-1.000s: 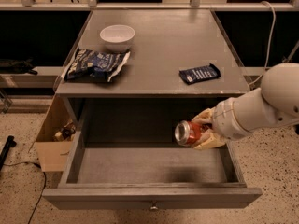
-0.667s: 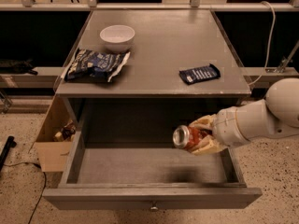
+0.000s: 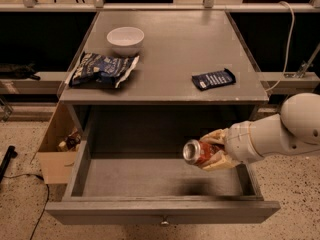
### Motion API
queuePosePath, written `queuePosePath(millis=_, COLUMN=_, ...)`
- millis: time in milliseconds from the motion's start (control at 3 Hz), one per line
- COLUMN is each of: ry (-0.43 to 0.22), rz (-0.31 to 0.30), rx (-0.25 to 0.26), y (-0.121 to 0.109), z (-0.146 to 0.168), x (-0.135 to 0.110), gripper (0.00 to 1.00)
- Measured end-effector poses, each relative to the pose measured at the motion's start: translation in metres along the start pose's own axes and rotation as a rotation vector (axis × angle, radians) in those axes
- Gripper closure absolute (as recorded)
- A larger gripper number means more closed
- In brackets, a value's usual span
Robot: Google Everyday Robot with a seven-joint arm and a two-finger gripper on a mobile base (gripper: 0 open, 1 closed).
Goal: Place coke can into top drawer
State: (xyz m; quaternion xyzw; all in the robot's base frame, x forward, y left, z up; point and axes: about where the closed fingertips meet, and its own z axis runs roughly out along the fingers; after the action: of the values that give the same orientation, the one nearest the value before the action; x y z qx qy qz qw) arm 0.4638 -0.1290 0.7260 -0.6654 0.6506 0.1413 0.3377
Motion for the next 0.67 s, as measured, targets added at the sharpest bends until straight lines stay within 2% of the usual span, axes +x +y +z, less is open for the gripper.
queuePosePath(millis=333, ry=0.070, rz=-0.014, rx=-0.005, y=-0.003, z=0.006, x=0.002, gripper=1.00)
queuePosePath(millis=667, ry=0.186, rz=-0.031, rx=-0.030, y=-0.006, z=0.026, x=0.013, gripper=1.00)
